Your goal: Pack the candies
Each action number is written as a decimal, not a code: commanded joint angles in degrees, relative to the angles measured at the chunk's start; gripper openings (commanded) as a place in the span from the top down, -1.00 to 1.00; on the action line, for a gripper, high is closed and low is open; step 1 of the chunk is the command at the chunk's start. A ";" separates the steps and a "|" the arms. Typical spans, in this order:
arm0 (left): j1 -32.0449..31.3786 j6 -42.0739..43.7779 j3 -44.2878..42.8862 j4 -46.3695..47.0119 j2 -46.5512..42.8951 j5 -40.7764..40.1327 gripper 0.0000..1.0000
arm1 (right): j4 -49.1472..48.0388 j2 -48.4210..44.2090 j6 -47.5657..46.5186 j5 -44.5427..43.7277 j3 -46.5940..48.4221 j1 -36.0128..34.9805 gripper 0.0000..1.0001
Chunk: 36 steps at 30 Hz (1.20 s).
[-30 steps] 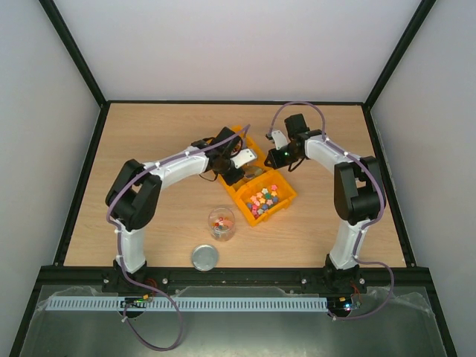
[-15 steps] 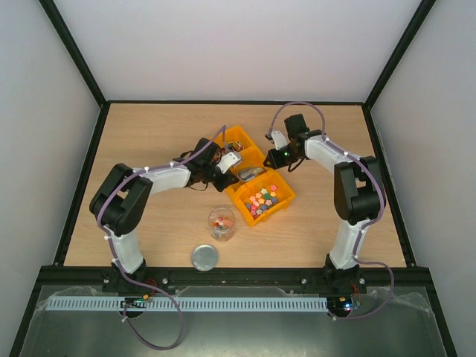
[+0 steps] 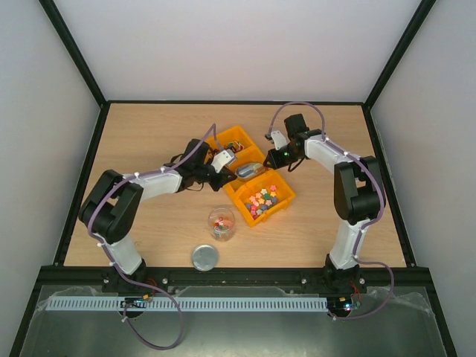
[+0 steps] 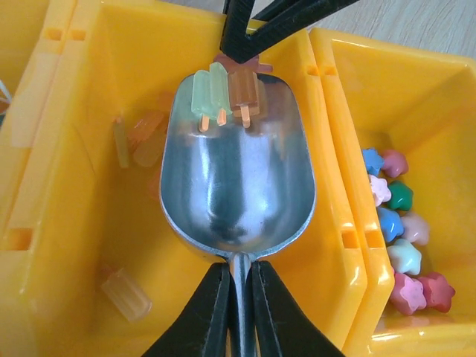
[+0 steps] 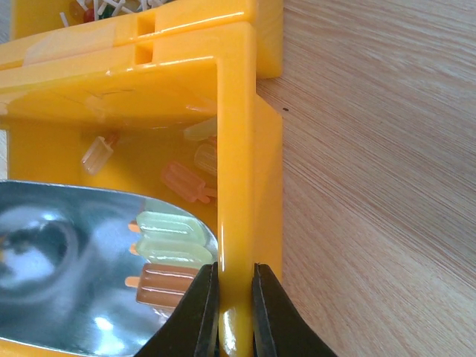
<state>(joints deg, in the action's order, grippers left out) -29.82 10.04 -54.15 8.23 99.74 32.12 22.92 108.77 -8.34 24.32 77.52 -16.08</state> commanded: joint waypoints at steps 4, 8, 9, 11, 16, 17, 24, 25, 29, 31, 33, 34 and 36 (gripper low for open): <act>2.23 2.55 2.23 3.19 -3.27 2.60 0.96 | 4.51 0.65 -1.68 0.39 1.43 -0.24 0.97; 3.13 3.37 3.09 2.76 -4.10 3.02 0.96 | 4.83 0.76 -1.87 0.22 1.76 -0.18 0.97; 3.37 3.48 3.35 2.88 -4.49 3.34 0.96 | 4.85 0.78 -2.03 0.06 1.81 -0.26 0.97; 3.78 3.79 3.81 3.01 -5.65 4.09 0.96 | 5.00 0.87 -2.18 -0.25 2.01 -0.23 0.97; 4.69 5.13 3.94 1.55 -10.74 6.24 0.96 | 6.96 1.08 -3.85 -0.22 3.48 -0.18 0.75; 5.06 5.50 3.91 0.52 -11.86 6.78 0.96 | 7.20 1.07 -3.94 -0.34 3.82 -0.18 0.66; 9.34 10.15 3.36 -8.92 -19.14 12.65 0.96 | 8.87 0.91 -4.79 -0.75 5.85 -0.23 0.22; 9.99 12.09 2.90 -11.83 -20.29 13.55 0.96 | 9.14 0.87 -4.90 -0.88 6.25 -0.21 0.19; 14.01 23.11 0.49 -26.21 -25.26 17.41 0.96 | 10.38 0.47 -5.88 -1.81 7.67 -0.18 0.01; 16.05 28.14 -0.49 -33.46 -27.81 19.09 0.96 | 10.75 0.03 -6.52 -1.98 8.07 -0.26 -0.11; 17.93 31.60 -1.04 -40.23 -30.66 20.05 0.96 | 11.18 -0.38 -7.08 -1.95 8.48 -0.22 -0.23; 18.79 32.89 -1.31 -42.88 -31.63 20.54 0.96 | 11.51 -0.46 -7.12 -1.85 8.90 -0.19 -0.29; 20.39 35.69 -1.91 -47.92 -33.47 21.33 0.96 | 12.41 -0.31 -7.34 -1.70 10.01 -0.20 -0.45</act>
<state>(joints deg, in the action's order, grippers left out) -11.94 35.33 -53.58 -24.51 70.17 48.18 30.57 109.21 -14.31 22.48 84.75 -16.10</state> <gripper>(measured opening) 0.059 0.666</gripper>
